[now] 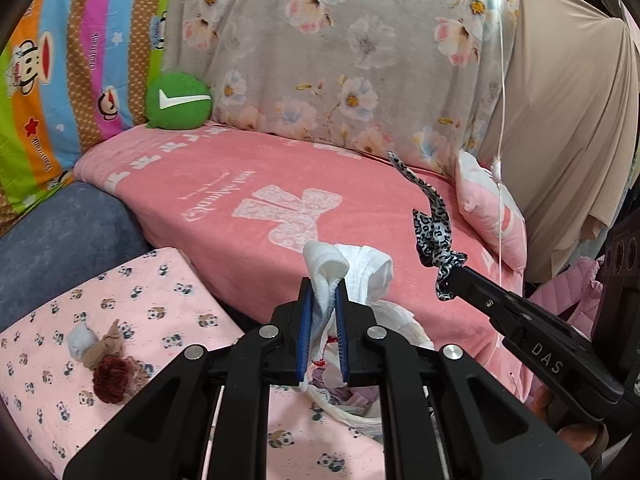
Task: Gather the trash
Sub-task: 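Carry the white and leopard-print cloths with both grippers over the wastebasket, then open both grippers to drop the cloths into the wastebasket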
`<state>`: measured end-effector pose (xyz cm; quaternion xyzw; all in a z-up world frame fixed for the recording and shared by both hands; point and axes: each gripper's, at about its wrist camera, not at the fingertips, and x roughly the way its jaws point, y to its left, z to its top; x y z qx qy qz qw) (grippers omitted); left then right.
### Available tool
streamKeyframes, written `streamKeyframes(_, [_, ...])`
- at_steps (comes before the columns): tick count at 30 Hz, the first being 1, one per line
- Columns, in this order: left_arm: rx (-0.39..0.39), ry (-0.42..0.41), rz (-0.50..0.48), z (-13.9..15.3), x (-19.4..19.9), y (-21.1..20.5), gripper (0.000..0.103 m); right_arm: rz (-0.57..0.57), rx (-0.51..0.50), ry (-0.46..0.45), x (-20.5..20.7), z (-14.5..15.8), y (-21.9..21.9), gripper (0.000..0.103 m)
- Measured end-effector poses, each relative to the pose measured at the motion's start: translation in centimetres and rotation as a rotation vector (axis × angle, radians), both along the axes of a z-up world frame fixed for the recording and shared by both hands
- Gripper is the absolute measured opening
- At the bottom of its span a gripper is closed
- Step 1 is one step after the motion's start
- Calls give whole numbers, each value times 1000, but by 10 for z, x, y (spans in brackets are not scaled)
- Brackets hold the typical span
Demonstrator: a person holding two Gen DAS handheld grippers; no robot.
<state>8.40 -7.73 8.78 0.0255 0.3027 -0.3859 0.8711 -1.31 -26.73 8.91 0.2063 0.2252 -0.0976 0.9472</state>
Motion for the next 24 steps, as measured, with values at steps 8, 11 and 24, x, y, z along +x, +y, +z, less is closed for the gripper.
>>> streamKeyframes(8, [3, 45, -54, -8, -7, -35, 11, -49, 23, 22, -19, -16, -33, 5])
streamKeyframes(11, [8, 53, -65, -12, -9, -44, 11, -60, 30, 30, -22, -21, -40, 5])
streamKeyframes(24, [32, 62, -89, -21, -14, -68, 41, -93, 48, 37, -28, -33, -57, 12])
